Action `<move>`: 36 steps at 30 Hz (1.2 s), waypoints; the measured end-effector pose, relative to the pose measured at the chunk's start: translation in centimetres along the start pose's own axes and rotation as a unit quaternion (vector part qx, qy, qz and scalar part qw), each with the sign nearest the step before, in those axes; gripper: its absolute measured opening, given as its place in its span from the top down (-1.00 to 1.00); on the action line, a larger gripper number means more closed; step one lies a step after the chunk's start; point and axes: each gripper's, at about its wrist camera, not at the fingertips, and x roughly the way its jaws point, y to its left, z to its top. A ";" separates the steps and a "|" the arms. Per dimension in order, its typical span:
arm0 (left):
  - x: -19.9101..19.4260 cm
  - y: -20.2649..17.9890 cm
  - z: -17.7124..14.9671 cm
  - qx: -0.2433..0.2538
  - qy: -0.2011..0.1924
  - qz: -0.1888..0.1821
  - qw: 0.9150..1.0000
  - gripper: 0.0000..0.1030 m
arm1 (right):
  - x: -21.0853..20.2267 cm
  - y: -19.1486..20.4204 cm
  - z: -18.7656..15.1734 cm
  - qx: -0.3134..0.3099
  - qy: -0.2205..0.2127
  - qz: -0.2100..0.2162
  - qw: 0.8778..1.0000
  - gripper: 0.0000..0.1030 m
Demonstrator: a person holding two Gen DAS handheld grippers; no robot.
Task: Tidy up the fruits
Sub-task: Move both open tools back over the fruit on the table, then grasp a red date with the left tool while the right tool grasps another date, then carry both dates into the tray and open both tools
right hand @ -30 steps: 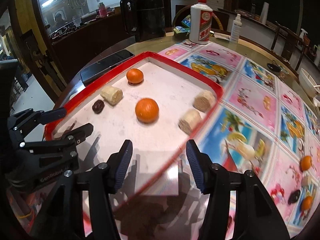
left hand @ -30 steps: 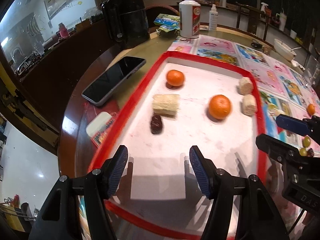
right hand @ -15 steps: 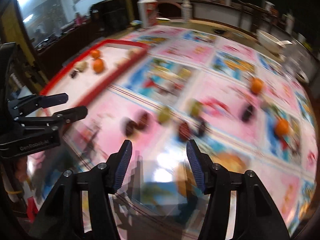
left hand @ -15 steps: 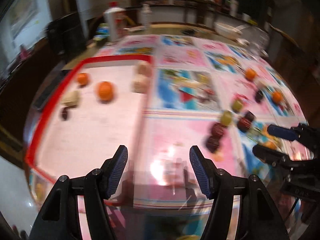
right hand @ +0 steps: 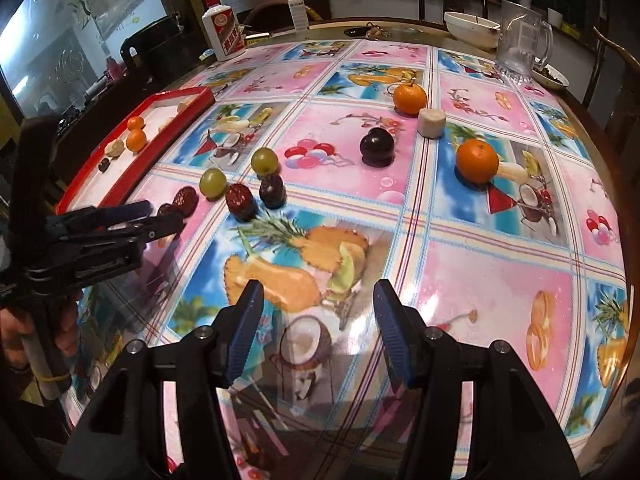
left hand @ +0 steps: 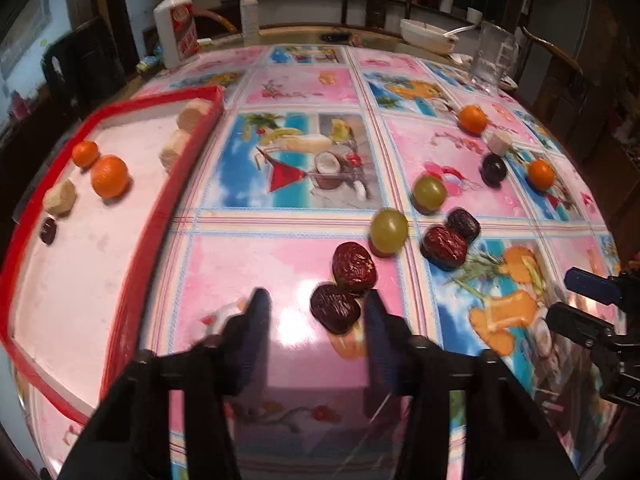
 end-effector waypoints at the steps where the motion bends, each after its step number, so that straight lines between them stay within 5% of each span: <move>1: -0.1 0.0 -0.1 0.002 -0.003 0.002 1.000 0.42 | 0.1 0.0 0.1 0.000 -0.001 0.003 1.000 -0.13; 2: -0.1 0.0 -0.1 0.002 -0.002 0.005 1.000 0.54 | 0.3 0.1 0.4 -0.001 -0.003 0.005 1.000 -0.13; 13: -1.6 1.0 -2.0 -0.025 0.011 -0.020 0.999 0.54 | 4.4 1.4 4.7 -0.026 -0.018 0.017 0.999 -0.13; 20: -2.3 1.4 -2.7 -0.035 0.014 -0.030 0.999 0.54 | 6.2 3.1 5.7 -0.070 -0.005 0.021 0.997 0.09; 24: -2.3 1.4 -2.7 -0.036 0.011 -0.030 0.999 0.54 | 6.3 3.6 5.7 -0.093 -0.009 0.008 0.996 0.61; 36: -2.9 1.5 -3.5 -0.036 0.012 -0.065 0.997 0.54 | 1.9 3.5 1.9 -0.098 -0.024 0.008 0.995 0.61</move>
